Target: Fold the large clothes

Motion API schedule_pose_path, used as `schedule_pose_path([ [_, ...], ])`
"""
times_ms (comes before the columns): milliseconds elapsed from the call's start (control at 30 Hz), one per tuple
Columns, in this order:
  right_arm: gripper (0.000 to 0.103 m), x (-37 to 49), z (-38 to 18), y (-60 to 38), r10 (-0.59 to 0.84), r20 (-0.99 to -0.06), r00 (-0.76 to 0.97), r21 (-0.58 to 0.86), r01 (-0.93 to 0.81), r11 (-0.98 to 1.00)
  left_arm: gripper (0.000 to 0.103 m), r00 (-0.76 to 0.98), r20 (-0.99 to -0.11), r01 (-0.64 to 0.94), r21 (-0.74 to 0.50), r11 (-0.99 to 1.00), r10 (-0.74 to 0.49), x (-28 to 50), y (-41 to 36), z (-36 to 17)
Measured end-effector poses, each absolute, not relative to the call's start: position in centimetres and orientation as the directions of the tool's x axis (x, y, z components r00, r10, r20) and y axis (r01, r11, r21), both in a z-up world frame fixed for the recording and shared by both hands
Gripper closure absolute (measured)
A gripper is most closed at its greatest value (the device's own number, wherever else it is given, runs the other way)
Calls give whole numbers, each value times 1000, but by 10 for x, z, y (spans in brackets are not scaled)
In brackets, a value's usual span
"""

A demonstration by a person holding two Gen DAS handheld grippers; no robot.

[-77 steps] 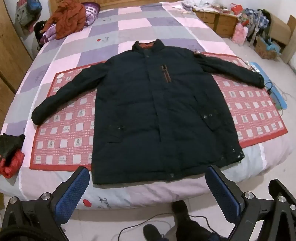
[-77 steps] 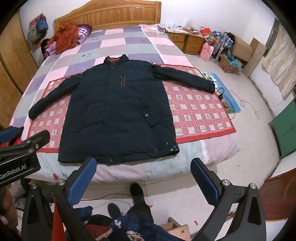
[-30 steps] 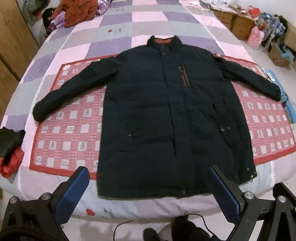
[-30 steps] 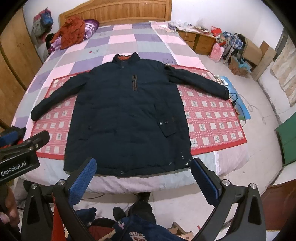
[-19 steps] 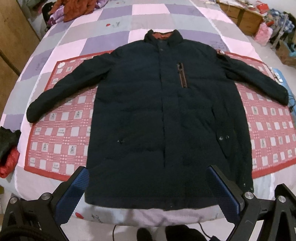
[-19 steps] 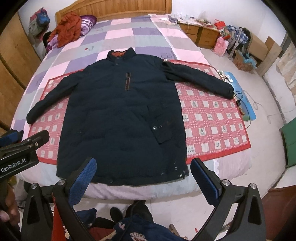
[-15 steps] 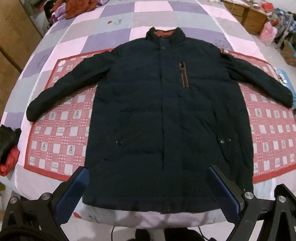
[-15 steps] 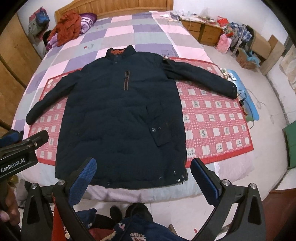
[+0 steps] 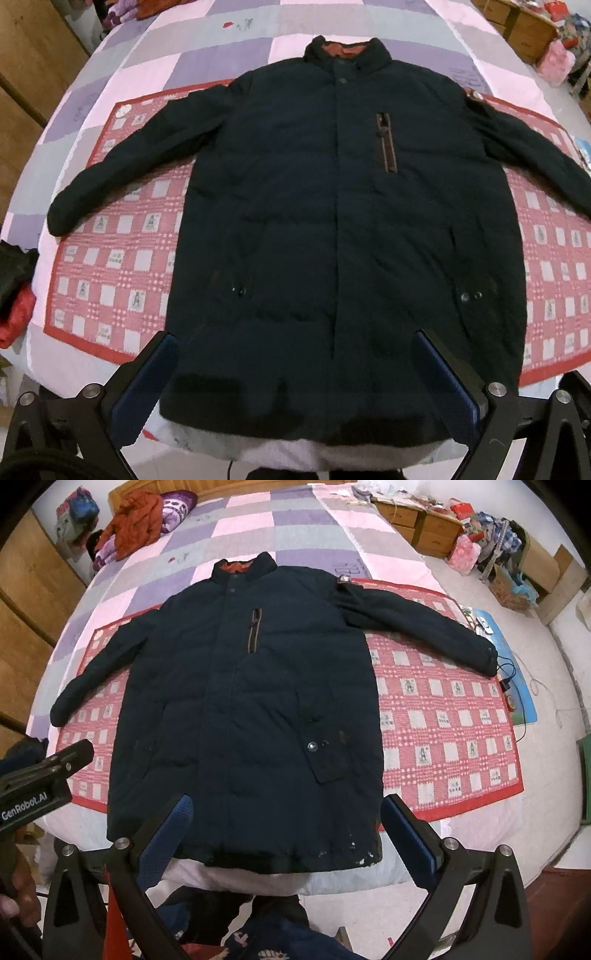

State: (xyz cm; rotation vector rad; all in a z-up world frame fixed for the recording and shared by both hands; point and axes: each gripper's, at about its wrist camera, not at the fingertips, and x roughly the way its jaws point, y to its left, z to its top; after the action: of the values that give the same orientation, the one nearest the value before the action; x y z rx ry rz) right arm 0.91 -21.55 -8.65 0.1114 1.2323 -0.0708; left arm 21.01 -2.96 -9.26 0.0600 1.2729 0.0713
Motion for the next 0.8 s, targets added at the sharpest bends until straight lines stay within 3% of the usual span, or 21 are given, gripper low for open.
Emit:
schedule_pose_path([
  [200, 0, 37, -119, -218, -34, -921, 388, -11, 61, 998, 0, 290, -951, -32, 104, 994, 108, 246, -6, -149],
  [567, 0, 166, -271, -240, -134, -842, 522, -162, -8, 987, 0, 423, -881, -25, 225, 974, 214, 363, 55, -309],
  [733, 0, 225, -338, -243, -136, -824, 550, -192, -45, 980, 0, 381, -886, -93, 246, 965, 263, 404, 97, -374],
  [800, 0, 237, -361, -255, -153, -839, 522, -216, -62, 974, 0, 406, -887, -116, 188, 975, 220, 404, 127, -384],
])
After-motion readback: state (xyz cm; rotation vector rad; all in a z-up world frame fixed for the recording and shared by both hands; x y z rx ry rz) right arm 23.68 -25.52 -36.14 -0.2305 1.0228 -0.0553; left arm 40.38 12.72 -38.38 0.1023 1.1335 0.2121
